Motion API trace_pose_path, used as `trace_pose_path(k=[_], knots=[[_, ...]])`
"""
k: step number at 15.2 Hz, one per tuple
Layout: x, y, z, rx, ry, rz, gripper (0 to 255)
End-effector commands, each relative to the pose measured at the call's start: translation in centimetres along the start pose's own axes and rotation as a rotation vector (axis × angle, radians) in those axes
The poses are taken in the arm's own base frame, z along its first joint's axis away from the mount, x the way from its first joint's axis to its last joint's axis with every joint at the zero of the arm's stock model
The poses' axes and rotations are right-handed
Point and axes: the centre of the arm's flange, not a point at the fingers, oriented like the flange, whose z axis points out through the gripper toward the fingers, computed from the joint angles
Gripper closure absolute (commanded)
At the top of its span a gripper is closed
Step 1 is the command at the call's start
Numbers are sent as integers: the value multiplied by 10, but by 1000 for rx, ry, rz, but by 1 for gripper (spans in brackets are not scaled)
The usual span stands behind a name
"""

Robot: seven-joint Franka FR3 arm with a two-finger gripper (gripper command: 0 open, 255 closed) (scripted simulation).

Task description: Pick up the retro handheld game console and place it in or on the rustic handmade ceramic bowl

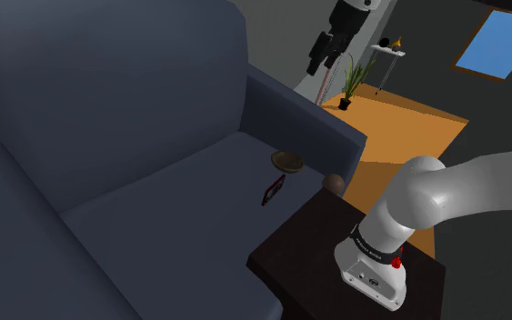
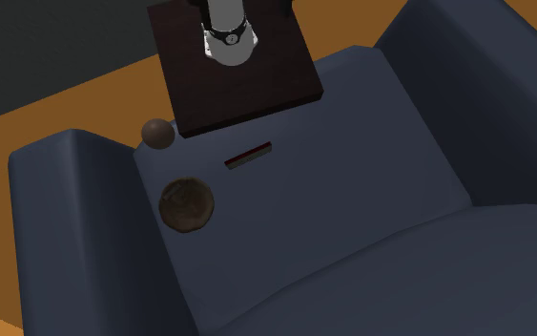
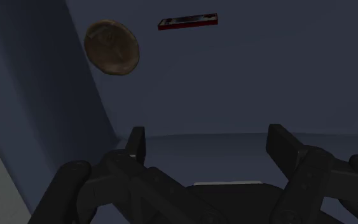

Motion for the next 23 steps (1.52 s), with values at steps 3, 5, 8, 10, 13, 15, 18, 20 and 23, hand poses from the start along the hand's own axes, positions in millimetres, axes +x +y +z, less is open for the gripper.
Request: trace_pose_path(k=[3,5,8,10,13,15,18,20,23], knots=[[2,1,26,-3,-17,81,0],[4,1,53,-7,-34,163,0],[5,3,93,-12,-60,285,0],[6,4,119,-16,-77,367,0],[5,6,159,-21,-102,489,0],[4,8,185,-24,-119,570,0],[1,10,225,-30,-145,692,0],[-2,11,251,-33,-162,774,0],[-6,13,290,-38,-188,896,0]])
